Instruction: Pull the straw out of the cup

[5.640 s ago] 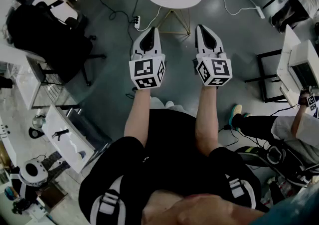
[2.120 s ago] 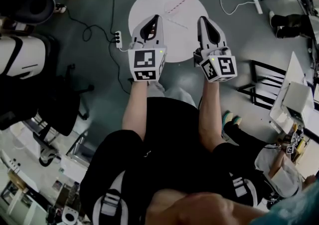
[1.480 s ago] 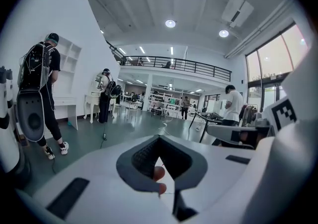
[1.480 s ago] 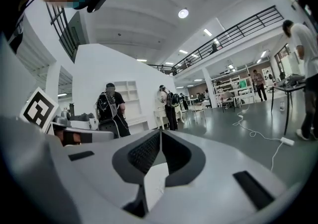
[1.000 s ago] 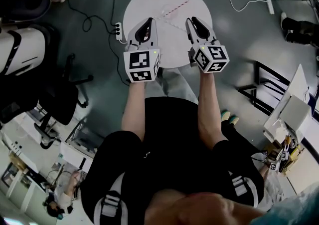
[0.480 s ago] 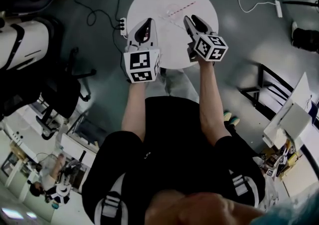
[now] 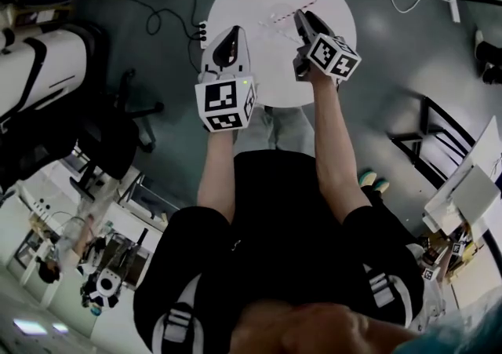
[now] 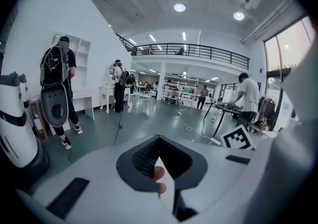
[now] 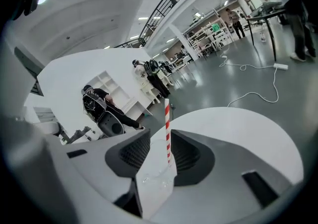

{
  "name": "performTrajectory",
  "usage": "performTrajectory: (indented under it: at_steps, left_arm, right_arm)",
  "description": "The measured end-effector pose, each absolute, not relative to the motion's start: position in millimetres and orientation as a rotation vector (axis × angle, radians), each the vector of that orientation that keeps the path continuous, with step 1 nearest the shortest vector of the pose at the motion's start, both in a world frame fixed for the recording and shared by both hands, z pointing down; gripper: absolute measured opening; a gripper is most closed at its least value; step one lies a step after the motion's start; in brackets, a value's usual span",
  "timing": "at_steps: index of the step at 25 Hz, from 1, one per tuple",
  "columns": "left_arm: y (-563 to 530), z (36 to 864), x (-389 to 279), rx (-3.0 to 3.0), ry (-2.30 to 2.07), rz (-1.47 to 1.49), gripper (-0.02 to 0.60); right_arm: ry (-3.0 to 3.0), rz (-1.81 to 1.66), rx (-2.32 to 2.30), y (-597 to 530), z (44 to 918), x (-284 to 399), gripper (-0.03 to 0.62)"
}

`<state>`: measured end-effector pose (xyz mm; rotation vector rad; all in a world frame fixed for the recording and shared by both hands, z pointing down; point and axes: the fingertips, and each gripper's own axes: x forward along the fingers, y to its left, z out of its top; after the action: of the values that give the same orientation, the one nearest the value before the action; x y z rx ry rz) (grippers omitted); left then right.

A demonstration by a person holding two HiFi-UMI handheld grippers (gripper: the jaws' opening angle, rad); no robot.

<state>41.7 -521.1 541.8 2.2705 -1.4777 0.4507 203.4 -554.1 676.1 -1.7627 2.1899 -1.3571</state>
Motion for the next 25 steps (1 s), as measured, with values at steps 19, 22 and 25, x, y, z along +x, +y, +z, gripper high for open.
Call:
performTrajectory:
  at_steps: [19, 22, 25]
  left_arm:
    - [-522, 548, 38, 2.258, -1.456, 0.460, 0.003]
    - [-520, 543, 34, 2.265, -1.452, 0.440, 0.003]
    - [-518, 540, 32, 2.273, -1.443, 0.423, 0.003]
  right_arm:
    - [2.222, -1.352, -1.830, -565, 681, 197, 0.037]
    - [2.270, -1.304, -1.825, -561, 669, 191, 0.037]
    - [2.344, -1.229, -1.838, -558, 652, 183, 0.037]
